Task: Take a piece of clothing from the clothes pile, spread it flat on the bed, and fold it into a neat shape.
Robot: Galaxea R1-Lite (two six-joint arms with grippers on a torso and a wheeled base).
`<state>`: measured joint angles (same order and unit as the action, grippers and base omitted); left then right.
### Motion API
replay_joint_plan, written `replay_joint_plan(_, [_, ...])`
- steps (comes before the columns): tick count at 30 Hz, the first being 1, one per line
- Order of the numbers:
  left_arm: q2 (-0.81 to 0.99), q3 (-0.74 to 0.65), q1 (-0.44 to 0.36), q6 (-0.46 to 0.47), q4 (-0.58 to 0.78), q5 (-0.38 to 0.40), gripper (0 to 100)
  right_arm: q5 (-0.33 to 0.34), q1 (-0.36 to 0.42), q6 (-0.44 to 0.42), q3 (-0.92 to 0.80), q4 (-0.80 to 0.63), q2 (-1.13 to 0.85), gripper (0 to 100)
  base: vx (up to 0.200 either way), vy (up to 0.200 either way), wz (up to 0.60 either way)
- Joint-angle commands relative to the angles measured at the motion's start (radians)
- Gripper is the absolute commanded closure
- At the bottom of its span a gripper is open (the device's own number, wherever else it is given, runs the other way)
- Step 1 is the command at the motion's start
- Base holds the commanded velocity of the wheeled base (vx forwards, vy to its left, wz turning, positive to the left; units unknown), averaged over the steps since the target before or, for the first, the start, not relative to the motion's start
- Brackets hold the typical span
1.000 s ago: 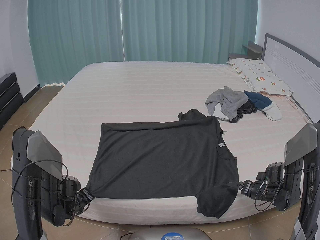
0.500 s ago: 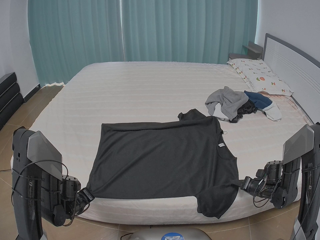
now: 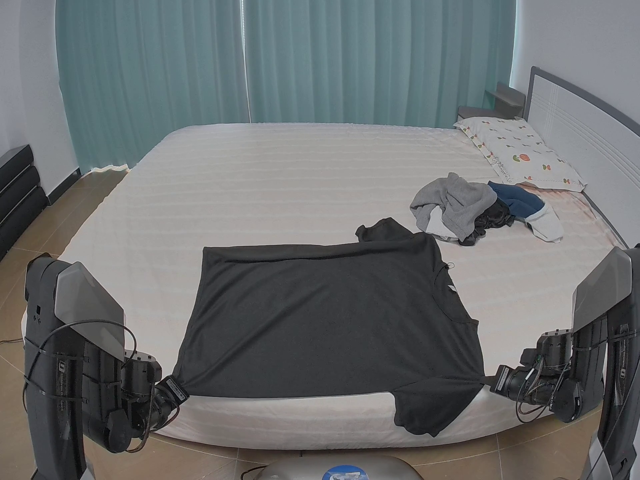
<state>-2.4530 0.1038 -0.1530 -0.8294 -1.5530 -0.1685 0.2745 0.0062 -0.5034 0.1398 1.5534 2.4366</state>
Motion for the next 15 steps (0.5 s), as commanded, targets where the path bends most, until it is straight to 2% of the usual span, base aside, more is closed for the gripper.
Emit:
replay_joint_plan(1, [-0.003, -0.003, 0.0, -0.001, -0.002, 0.0, 100, 0.002, -0.017, 0.0, -0.026, 0.011, -0.027, 100, 0.0, 0.0, 0.0])
replay_joint_plan(10, [0.003, -0.012, -0.008, -0.001, -0.002, -0.003, 100, 0.0, -0.06, 0.0, -0.011, 0.013, -0.036, 100, 0.0, 0.0, 0.0])
replay_joint_plan(15, [0.017, 0.002, -0.008, -0.001, -0.002, -0.011, 100, 0.002, -0.08, -0.015, 0.073, 0.013, -0.033, 100, 0.0, 0.0, 0.0])
